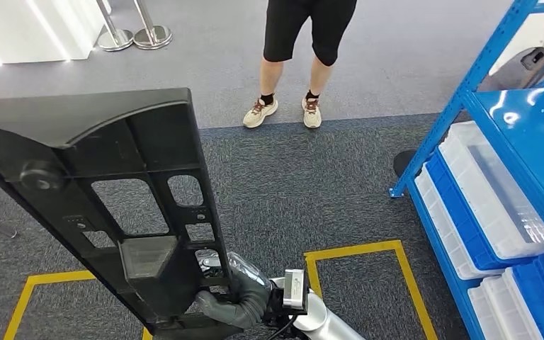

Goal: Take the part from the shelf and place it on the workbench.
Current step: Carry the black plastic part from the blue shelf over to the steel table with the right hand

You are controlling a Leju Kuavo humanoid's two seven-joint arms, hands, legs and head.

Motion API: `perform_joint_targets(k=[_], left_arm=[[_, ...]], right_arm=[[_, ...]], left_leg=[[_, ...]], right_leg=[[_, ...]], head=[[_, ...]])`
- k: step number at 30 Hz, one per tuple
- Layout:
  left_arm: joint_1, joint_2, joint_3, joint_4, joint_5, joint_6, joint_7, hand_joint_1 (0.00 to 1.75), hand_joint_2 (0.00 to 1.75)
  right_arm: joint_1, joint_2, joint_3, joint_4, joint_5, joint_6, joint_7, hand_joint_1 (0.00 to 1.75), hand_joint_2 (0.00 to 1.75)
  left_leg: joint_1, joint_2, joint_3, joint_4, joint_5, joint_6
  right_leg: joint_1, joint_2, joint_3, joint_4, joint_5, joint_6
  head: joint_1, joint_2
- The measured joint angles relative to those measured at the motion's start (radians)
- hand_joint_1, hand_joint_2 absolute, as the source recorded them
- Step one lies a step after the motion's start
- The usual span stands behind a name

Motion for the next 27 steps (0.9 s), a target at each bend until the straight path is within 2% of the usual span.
perform_joint_targets(k=[1,2,3,4,5,6,8,9,10,12,14,16,17,18,19,20,21,23,24,25,27], left_arm=[[0.003,0.001,0.000,0.000,0.000,0.006,0.001,0.00,0.00],[0.007,0.002,0.000,0.000,0.001,0.010,0.002,0.00,0.00],[0.012,0.002,0.000,0.000,0.001,0.013,0.004,0.00,0.00],[0.019,0.002,0.000,0.000,0.001,0.014,0.004,0.00,0.00],[0.025,0.002,0.000,0.000,0.002,0.014,0.005,0.00,0.00],[0.029,0.002,0.000,0.000,0.002,0.014,0.003,0.00,0.00],[0.030,0.000,0.001,0.000,0.003,0.015,-0.004,0.00,0.00],[0.030,-0.001,0.002,0.000,0.003,0.015,-0.008,0.00,0.00],[0.031,-0.002,0.003,0.000,0.003,0.015,-0.012,0.00,0.00],[0.037,-0.005,0.007,0.000,0.003,0.011,-0.018,0.00,0.00],[0.039,-0.009,0.012,0.000,0.004,0.006,-0.025,0.00,0.00],[0.036,-0.016,0.017,0.000,0.004,-0.001,-0.031,0.00,0.00],[0.034,-0.019,0.019,0.000,0.004,-0.004,-0.033,0.00,0.00],[0.033,-0.021,0.021,0.000,0.004,-0.006,-0.033,0.00,0.00],[0.033,-0.023,0.023,0.000,0.004,-0.007,-0.033,0.00,0.00],[0.034,-0.026,0.026,0.000,0.004,-0.007,-0.032,0.00,0.00],[0.035,-0.028,0.031,0.000,0.004,-0.007,-0.030,0.00,0.00],[0.034,-0.034,0.046,0.000,0.004,-0.004,-0.027,0.00,0.00],[0.034,-0.036,0.054,0.000,0.004,-0.003,-0.025,0.00,0.00],[0.035,-0.037,0.062,0.000,0.004,-0.001,-0.023,0.00,0.00],[0.041,-0.038,0.073,0.000,0.004,0.003,-0.020,0.00,0.00]], right_arm=[[0.008,-0.002,0.000,-0.003,-0.004,0.001,0.007,1.75,1.75],[0.016,-0.006,0.000,-0.005,-0.008,0.001,0.012,1.75,1.75],[0.024,-0.009,0.000,-0.007,-0.012,0.001,0.017,1.75,1.75],[0.030,-0.014,0.000,-0.008,-0.016,0.001,0.019,1.75,1.75],[0.034,-0.018,0.000,-0.011,-0.020,0.001,0.021,1.75,1.75],[0.036,-0.021,0.000,-0.016,-0.023,0.001,0.021,1.75,1.75],[0.037,-0.028,0.000,-0.027,-0.025,0.003,0.020,1.75,1.75],[0.038,-0.031,0.000,-0.033,-0.025,0.004,0.019,1.75,1.75],[0.038,-0.034,0.000,-0.040,-0.025,0.005,0.019,1.75,1.75],[0.037,-0.037,0.000,-0.055,-0.025,0.007,0.017,1.75,1.75],[0.034,-0.038,-0.001,-0.072,-0.027,0.012,0.017,1.75,1.75],[0.032,-0.041,-0.001,-0.087,-0.029,0.021,0.020,1.75,1.75],[0.032,-0.044,-0.002,-0.093,-0.030,0.025,0.022,1.75,1.75],[0.032,-0.046,-0.002,-0.097,-0.032,0.028,0.025,1.75,1.75],[0.031,-0.048,-0.002,-0.101,-0.036,0.032,0.028,1.75,1.75],[0.029,-0.050,-0.002,-0.104,-0.041,0.037,0.032,1.75,1.75],[0.026,-0.050,-0.001,-0.107,-0.047,0.041,0.036,1.75,1.75],[0.016,-0.051,-0.001,-0.110,-0.061,0.049,0.040,1.75,1.75],[0.012,-0.052,0.000,-0.110,-0.067,0.052,0.041,1.75,1.75],[0.008,-0.052,0.000,-0.111,-0.072,0.055,0.041,1.75,1.75],[0.000,-0.052,0.001,-0.111,-0.078,0.058,0.041,1.75,1.75]], left_leg=[[0.001,0.020,-0.031,0.066,-0.032,-0.004],[0.002,0.029,-0.059,0.124,-0.056,-0.007],[0.004,0.033,-0.074,0.156,-0.064,-0.010],[0.005,0.037,-0.067,0.149,-0.052,-0.011],[0.006,0.043,-0.040,0.101,-0.026,-0.012],[0.007,0.059,0.003,0.027,0.006,-0.011],[0.001,0.094,0.071,-0.091,0.041,-0.001],[-0.002,0.103,0.084,-0.116,0.045,0.005],[-0.006,0.100,0.083,-0.119,0.043,0.013],[-0.004,0.081,0.083,-0.125,0.046,0.025],[0.000,0.062,0.087,-0.130,0.052,0.037],[0.000,0.042,0.085,-0.131,0.055,0.044],[0.000,0.030,0.084,-0.130,0.056,0.047],[-0.001,0.016,0.084,-0.130,0.056,0.047],[-0.001,0.002,0.084,-0.129,0.056,0.048],[-0.001,-0.012,0.084,-0.128,0.056,0.047],[-0.001,-0.026,0.085,-0.127,0.056,0.046],[-0.003,-0.053,0.081,-0.120,0.055,0.040],[-0.002,-0.064,0.077,-0.118,0.054,0.034],[-0.002,-0.075,0.073,-0.117,0.055,0.028],[0.002,-0.090,0.068,-0.119,0.057,0.015]], right_leg=[[0.002,-0.015,0.001,0.000,-0.002,-0.002],[0.004,-0.031,0.001,0.000,-0.003,-0.003],[0.005,-0.045,0.002,0.000,-0.005,-0.003],[0.006,-0.059,0.002,0.000,-0.006,-0.002],[0.006,-0.072,0.002,0.001,-0.008,0.000],[0.006,-0.083,0.004,0.002,-0.010,0.003],[0.010,-0.103,0.008,0.003,-0.015,0.011],[0.012,-0.111,0.010,0.003,-0.017,0.016],[0.013,-0.119,0.011,0.003,-0.018,0.022],[0.010,-0.126,0.015,0.007,-0.023,0.033],[0.005,-0.089,-0.001,0.052,-0.056,0.044],[0.001,-0.039,-0.057,0.175,-0.121,0.048],[0.001,-0.028,-0.091,0.244,-0.148,0.048],[0.000,-0.023,-0.116,0.290,-0.159,0.048],[0.000,-0.021,-0.123,0.301,-0.151,0.047],[-0.001,-0.018,-0.111,0.270,-0.123,0.046],[-0.002,-0.007,-0.083,0.207,-0.085,0.043],[-0.007,0.039,-0.024,0.075,-0.029,0.039],[-0.007,0.056,-0.008,0.036,-0.018,0.037],[-0.007,0.063,-0.002,0.021,-0.019,0.035],[-0.006,0.042,0.002,0.013,-0.016,0.026]], head=[[0.000,0.000],[0.000,0.000],[0.000,0.000],[0.000,0.000],[0.000,0.000],[0.000,0.000],[0.000,0.000],[0.000,0.000],[0.000,0.000],[0.000,0.000],[0.000,0.000],[0.000,0.000],[0.000,0.000],[0.000,0.000],[0.000,0.000],[0.000,0.000],[0.000,0.000],[0.000,0.000],[0.000,0.000],[0.000,0.000],[0.000,0.000]])
